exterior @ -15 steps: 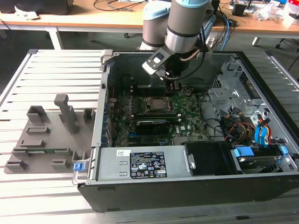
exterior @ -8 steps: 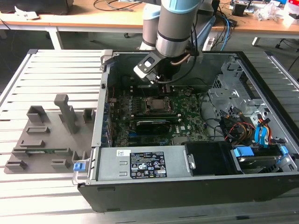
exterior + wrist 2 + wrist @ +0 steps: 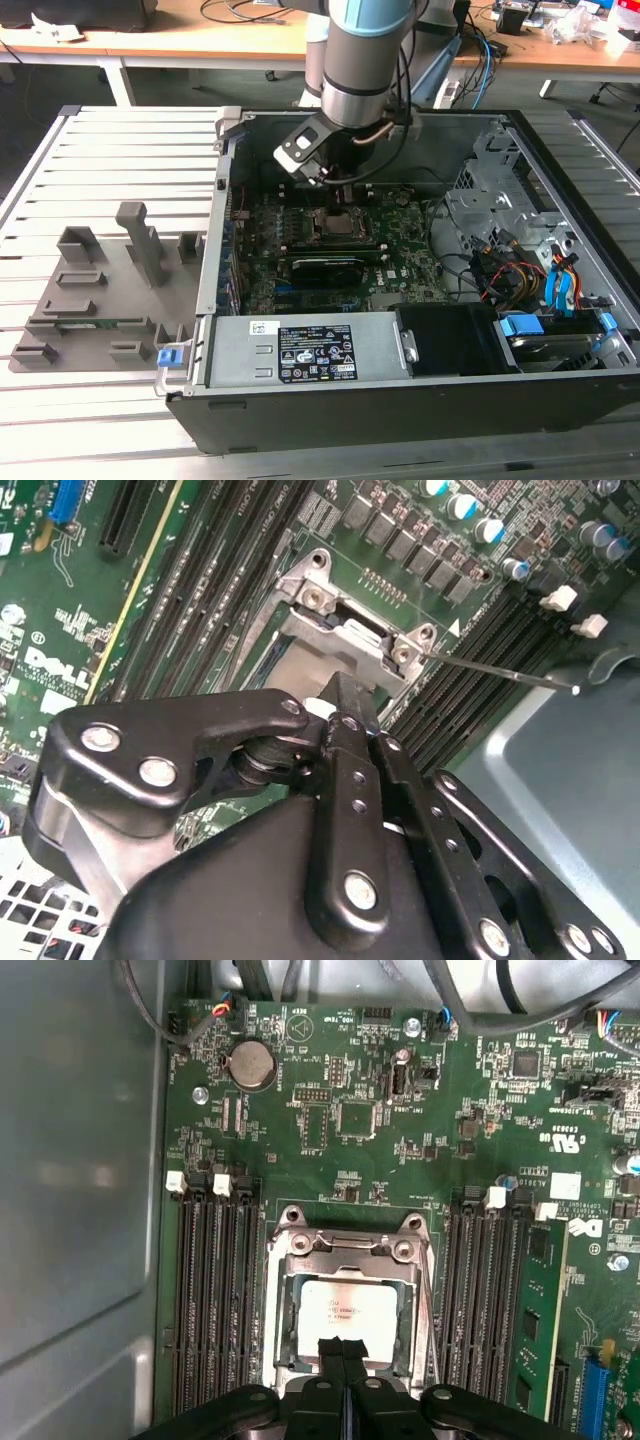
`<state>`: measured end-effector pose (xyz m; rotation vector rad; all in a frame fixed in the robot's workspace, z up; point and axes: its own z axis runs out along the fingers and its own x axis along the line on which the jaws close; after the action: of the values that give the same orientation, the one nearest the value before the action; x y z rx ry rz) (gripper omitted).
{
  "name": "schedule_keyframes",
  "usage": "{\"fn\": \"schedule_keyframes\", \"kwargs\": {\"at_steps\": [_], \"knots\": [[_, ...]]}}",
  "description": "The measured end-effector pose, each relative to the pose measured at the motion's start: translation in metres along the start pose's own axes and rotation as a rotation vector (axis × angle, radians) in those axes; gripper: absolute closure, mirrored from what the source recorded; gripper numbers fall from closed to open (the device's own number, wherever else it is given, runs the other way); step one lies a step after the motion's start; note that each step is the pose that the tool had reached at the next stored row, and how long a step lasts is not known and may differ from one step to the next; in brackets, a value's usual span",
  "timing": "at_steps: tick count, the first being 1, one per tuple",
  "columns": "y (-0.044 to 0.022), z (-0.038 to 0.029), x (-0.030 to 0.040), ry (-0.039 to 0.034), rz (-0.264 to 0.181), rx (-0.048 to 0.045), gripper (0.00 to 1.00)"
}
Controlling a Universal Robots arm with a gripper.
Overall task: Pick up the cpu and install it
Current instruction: 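Close the cpu cover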
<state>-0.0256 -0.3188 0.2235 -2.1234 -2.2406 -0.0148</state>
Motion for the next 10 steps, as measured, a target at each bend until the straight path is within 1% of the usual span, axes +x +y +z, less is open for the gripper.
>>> {"fn": "schedule_keyframes", "kwargs": {"at_steps": [5,7,9,10], "knots": [[-0.0053,0.0042,0.0001,0.0,0.0,-0.0001,0.89],[-0.0073,0.0094,0.0,0.0001,0.0,-0.0001,0.89],[-0.0093,0.0162,-0.0002,0.0,0.0,-0.0001,0.89],[-0.01,0.0176,-0.0002,0.0,0.0,0.0,0.89]]}}
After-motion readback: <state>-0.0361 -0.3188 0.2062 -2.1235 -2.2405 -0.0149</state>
